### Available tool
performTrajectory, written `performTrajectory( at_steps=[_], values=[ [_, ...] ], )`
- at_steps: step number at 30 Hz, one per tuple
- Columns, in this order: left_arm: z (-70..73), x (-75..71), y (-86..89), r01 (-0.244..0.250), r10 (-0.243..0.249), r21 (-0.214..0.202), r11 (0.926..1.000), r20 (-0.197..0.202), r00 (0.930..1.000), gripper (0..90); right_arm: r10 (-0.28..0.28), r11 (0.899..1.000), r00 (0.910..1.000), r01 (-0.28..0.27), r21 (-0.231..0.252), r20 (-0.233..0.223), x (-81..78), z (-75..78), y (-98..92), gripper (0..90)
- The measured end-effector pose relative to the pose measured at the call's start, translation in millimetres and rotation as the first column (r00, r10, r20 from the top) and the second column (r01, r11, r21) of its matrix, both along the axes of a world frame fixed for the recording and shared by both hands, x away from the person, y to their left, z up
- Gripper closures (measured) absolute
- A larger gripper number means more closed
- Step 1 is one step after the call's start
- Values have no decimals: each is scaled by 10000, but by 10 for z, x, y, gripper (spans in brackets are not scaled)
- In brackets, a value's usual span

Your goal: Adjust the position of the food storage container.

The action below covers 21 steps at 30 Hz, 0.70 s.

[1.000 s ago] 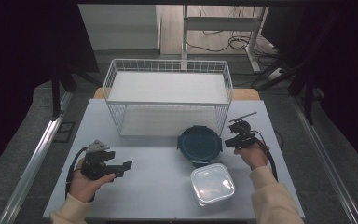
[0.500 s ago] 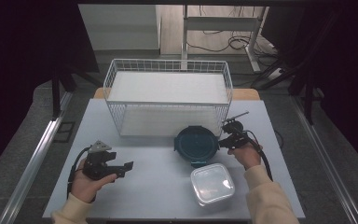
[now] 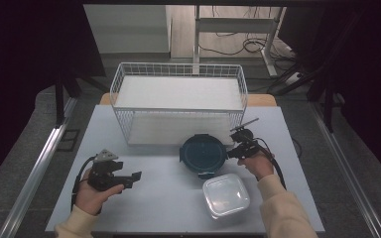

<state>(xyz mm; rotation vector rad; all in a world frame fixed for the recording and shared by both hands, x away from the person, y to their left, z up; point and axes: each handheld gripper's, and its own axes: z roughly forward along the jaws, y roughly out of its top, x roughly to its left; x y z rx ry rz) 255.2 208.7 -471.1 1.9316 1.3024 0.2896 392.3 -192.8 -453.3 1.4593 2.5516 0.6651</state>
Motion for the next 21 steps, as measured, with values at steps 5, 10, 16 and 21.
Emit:
performTrajectory(
  at_steps=[5, 10, 16, 21],
  values=[
    [-1, -1, -3, 13, -13, 21, 10000, 4, 10000, 189, 304, 9995, 9995, -303, 87, -91, -9, -2, 45, 899],
    [-4, 1, -6, 9, -9, 24, 10000, -8, 10000, 189, 645, 9978, 9978, -642, 176, -162, -14, -4, 102, 899],
    [-11, 3, -8, 9, -9, 41, 10000, -22, 10000, 189, 1067, 9938, 9941, -1060, 321, -189, -31, -12, 174, 898],
    [-17, 5, -13, 20, -19, 45, 10000, -47, 10000, 189, 1296, 9908, 9913, -1285, 420, -239, -37, -17, 234, 898]
  ],
)
